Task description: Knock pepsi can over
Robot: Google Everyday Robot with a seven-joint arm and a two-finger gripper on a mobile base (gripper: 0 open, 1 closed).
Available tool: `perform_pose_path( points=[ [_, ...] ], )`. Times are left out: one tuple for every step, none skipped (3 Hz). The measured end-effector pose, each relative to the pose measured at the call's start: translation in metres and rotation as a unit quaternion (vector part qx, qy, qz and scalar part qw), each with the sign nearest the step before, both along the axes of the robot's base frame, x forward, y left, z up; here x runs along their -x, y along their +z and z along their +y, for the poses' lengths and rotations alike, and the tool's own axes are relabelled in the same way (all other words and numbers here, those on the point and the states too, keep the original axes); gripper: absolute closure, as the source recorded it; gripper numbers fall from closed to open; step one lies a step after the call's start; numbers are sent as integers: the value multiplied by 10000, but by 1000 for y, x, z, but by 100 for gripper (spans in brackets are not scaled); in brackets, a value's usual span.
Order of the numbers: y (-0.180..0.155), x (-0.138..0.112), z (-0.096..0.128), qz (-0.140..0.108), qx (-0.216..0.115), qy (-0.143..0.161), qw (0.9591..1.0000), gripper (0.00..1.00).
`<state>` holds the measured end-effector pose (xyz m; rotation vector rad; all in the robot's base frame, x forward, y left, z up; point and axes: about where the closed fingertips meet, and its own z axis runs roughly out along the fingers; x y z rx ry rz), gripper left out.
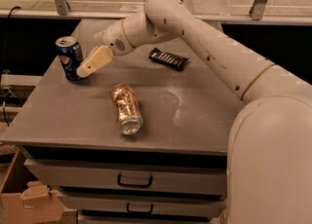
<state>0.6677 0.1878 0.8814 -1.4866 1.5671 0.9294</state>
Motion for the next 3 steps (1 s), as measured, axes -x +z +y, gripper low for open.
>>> perform_pose_path(
  points=[
    [-2,10,27,457,-402,3,9981,18],
    [-4,16,34,749,-658,-104,9950,40],
    [1,18,37,897,-904,-171,9917,64]
  ],
)
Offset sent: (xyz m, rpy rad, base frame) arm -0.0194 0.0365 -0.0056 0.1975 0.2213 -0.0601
